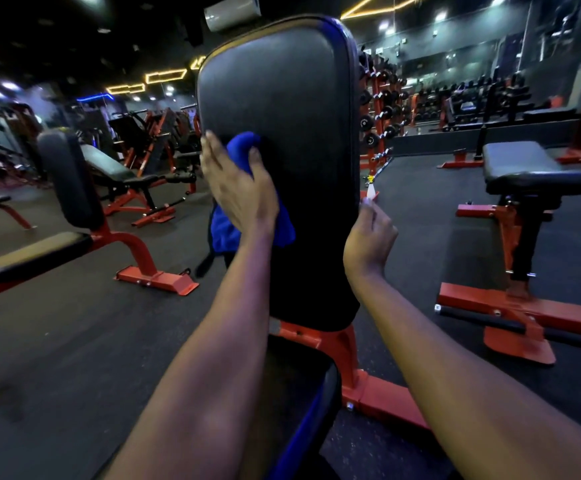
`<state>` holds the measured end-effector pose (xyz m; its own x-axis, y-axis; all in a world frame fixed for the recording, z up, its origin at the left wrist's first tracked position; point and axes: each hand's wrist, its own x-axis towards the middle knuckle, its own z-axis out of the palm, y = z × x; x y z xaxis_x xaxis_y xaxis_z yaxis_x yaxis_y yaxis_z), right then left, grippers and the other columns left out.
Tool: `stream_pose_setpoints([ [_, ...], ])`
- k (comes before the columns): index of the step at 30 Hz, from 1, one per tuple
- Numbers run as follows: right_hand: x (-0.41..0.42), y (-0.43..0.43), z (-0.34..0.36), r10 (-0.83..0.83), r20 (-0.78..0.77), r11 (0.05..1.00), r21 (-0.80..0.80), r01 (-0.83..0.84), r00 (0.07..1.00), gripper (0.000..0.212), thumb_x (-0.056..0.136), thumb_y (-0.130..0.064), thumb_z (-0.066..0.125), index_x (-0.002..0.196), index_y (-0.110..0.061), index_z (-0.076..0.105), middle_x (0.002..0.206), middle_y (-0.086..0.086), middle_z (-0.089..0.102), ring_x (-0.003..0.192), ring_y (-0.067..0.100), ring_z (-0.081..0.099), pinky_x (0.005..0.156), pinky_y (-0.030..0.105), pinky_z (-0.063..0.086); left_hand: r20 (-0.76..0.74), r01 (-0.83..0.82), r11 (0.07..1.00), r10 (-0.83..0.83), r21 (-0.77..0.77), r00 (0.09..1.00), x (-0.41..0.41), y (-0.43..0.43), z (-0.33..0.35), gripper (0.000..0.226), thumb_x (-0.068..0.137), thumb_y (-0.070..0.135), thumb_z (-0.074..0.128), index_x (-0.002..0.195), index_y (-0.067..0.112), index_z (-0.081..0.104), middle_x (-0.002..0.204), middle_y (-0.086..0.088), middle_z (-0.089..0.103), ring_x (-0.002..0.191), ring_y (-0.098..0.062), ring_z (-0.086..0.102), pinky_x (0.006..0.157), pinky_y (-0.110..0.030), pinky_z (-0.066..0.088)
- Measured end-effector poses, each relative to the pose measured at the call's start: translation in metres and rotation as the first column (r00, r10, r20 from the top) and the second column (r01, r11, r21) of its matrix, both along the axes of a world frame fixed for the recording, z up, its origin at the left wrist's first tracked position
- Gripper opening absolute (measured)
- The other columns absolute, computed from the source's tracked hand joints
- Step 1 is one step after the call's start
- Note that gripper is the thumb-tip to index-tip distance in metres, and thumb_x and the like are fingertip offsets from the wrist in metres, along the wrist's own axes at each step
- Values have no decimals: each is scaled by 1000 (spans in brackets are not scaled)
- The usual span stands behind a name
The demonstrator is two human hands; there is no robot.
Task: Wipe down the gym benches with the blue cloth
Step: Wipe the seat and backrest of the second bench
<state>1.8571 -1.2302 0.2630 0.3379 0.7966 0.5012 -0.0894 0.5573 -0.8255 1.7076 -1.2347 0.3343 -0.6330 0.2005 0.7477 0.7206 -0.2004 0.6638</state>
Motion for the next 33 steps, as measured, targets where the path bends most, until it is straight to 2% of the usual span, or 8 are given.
stream_pose_setpoints([
  [3,0,1,0,-3,7,1000,4,3,1000,50,104,-13,44,56,-23,40,50,-10,35,40,2,36,42,19,22,-94,-4,1000,4,3,996,3,4,20,69,94,43,46,154,13,27,159,-9,27,147,-27,22,121,-36,14],
  [7,-1,1,0,-62,31,998,9,61,998,43,104,-10,44,61,-13,46,49,-8,37,43,-4,43,44,14,28,-197,18,1000,-16,9,980,13,-8,-34,65,97,38,46,154,14,28,161,-5,24,148,-23,20,122,-37,18],
  [14,1,-6,4,-23,16,1000,-12,23,1000,39,103,-12,45,64,-11,52,52,-5,42,45,-4,45,46,15,30,-124,52,986,-72,-156,990,50,-38,-127,69,95,42,42,156,18,19,164,1,13,151,-18,7,123,-35,12],
  [20,2,0,2,-1,-23,997,-72,0,1000,35,101,-17,50,67,-16,58,60,3,55,54,7,44,61,39,34,-228,56,997,-68,-60,971,58,-19,-40,72,91,42,45,155,17,24,162,-2,19,150,-22,14,123,-38,11],
  [23,0,0,2,25,-63,998,-58,-28,998,37,98,-26,48,64,-14,53,57,-3,49,53,5,38,58,39,32,-337,44,999,-47,-18,940,68,-9,21,73,90,43,45,154,17,25,162,-2,21,150,-22,16,122,-31,4],
  [27,-2,4,-2,64,-96,996,-56,-70,993,42,92,-36,44,75,-2,63,67,13,61,62,10,48,62,43,42,-426,39,999,-35,1,904,79,-6,52,71,89,44,46,153,19,29,161,-2,24,149,-24,16,123,-35,7],
  [29,-3,5,-3,68,-102,996,-42,-73,992,42,91,-36,45,76,-2,63,71,15,63,64,11,49,65,45,44,-564,38,999,-38,-10,825,79,-7,51,70,89,43,50,153,21,31,161,1,24,150,-24,13,122,-42,12],
  [33,-1,6,-1,75,-108,996,-41,-80,991,40,93,-33,47,76,-3,65,67,7,63,61,3,48,63,32,41,-857,-45,997,-27,-59,514,80,-7,65,70,81,44,62,146,28,43,159,5,29,151,-26,12,121,-48,14],
])
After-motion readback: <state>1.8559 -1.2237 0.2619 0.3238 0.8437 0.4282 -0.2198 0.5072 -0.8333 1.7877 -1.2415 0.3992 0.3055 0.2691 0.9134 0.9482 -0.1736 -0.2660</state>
